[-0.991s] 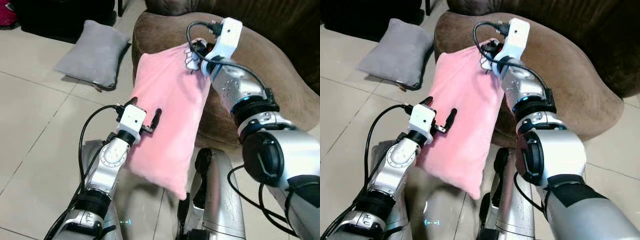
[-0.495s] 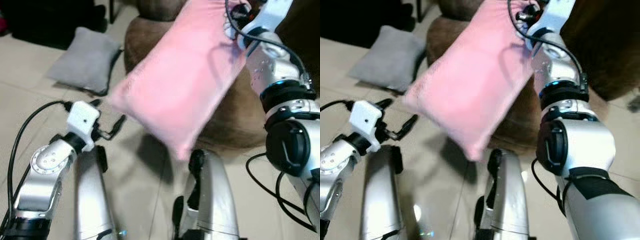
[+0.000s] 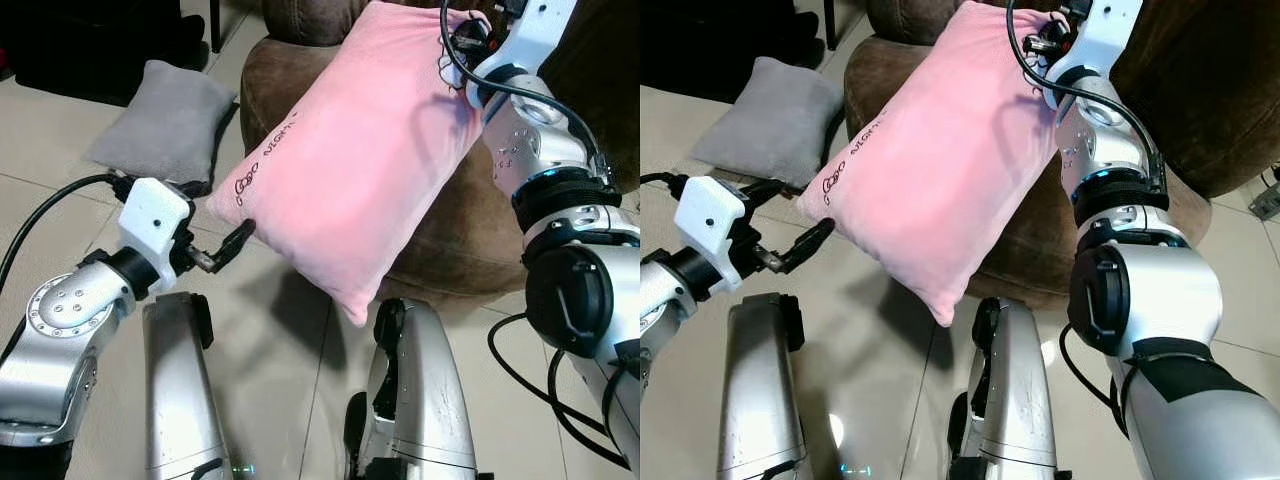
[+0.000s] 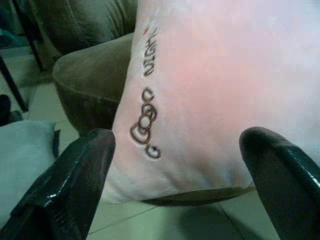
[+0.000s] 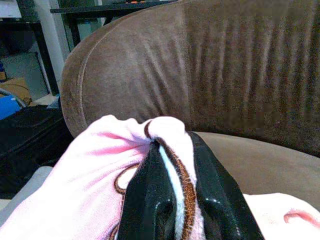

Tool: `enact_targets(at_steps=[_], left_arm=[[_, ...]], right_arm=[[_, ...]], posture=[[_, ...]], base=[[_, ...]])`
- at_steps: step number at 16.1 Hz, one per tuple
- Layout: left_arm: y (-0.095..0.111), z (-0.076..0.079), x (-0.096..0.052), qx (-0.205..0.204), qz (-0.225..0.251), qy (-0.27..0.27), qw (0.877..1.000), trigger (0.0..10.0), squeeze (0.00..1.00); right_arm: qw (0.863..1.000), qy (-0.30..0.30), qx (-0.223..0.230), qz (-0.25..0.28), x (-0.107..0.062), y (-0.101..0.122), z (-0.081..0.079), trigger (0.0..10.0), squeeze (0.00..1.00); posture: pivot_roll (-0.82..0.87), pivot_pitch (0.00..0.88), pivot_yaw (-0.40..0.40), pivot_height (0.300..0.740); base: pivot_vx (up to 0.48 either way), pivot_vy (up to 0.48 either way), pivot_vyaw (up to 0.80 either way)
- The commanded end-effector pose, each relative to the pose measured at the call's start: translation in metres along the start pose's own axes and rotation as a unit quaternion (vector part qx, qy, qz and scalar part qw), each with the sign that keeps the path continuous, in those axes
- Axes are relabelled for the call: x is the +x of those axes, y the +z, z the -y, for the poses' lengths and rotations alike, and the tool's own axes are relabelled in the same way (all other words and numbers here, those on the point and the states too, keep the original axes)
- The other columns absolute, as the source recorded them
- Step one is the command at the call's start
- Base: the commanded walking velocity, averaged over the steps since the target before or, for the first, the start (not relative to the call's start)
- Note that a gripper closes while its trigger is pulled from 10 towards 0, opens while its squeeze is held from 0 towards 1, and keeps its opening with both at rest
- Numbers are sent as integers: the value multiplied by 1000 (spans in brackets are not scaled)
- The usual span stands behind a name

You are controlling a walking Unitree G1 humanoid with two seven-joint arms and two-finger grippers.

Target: Move the pillow to the sofa from floor

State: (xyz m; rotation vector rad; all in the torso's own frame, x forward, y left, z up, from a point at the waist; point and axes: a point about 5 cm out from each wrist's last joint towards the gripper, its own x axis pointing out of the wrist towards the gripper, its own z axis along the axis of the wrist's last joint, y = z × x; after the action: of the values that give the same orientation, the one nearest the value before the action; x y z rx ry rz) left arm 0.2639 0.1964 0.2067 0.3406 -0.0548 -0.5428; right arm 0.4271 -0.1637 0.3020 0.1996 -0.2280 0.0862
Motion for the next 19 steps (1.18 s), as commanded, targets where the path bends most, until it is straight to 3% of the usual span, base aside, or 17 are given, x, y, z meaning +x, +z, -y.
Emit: enact_targets(at_steps=[1, 5, 6, 7, 9, 13, 19], left_arm=[[5, 8, 0, -12, 7, -11, 1000, 10000, 0], [-2, 7, -12, -51, -5, 20, 998, 10000, 0], [-4, 8, -14, -59, -8, 26, 998, 10000, 0], [-6, 8, -14, -56, -11, 33, 998, 10000, 0], [-4, 9, -9, -44, -6, 34, 998, 10000, 0], [-4, 10, -3, -43, -5, 27, 999, 10000, 0], [-7, 14, 1, -44, -8, 19, 999, 10000, 0]], right_arm=[[999, -11, -28, 34, -3, 16, 19, 0, 0], [995, -19, -92, -36, -27, -14, 68, 0, 0], [991, -19, -115, -71, -42, -31, 87, 0, 0], [988, -19, -128, -79, -51, -36, 95, 0, 0], [988, -19, -128, -79, -57, -38, 94, 0, 0], [987, 8, -120, -104, -73, -64, 77, 0, 0], [987, 8, -129, -92, -76, -53, 68, 0, 0]], posture=[[119, 175, -202, 390], [111, 196, -219, 390], [94, 201, -219, 390], [88, 202, -218, 390], [70, 194, -214, 390], [64, 188, -201, 390], [49, 195, -196, 390]], base=[[0, 0, 0], [0, 0, 0], [0, 0, 0], [0, 0, 0], [0, 0, 0], [0, 0, 0], [0, 0, 0]])
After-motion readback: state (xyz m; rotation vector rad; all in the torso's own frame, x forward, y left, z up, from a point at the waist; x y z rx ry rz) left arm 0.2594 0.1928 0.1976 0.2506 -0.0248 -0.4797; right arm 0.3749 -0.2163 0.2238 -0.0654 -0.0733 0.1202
